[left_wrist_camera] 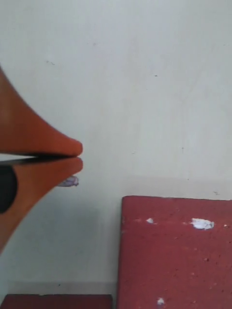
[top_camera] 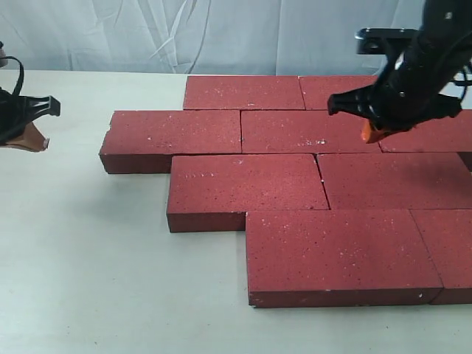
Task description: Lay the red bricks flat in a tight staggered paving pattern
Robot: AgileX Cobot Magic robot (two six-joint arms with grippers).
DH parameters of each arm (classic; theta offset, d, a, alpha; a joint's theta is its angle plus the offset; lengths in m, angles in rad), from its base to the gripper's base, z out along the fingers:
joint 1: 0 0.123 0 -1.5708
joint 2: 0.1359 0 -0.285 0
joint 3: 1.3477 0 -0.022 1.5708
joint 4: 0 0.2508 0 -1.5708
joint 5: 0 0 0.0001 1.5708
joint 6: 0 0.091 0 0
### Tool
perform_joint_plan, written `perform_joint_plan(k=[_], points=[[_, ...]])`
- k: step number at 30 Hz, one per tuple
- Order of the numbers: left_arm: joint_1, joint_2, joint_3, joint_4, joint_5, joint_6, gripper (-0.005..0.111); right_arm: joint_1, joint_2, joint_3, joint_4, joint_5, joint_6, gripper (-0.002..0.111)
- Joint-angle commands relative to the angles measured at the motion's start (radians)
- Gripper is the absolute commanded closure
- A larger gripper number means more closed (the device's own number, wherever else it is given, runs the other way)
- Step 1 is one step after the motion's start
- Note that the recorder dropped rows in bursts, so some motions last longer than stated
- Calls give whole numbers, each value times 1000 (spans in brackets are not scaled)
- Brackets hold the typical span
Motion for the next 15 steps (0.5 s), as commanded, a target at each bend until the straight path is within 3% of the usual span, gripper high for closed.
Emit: perform_joint_plan(k=[1,15], points=[[1,-121,103,-6,-18,-4,107,-45,-139,121,20,-44,-10,109],[1,-511,319,4,31,-3,107,-47,-514,331,63,38,-10,109]])
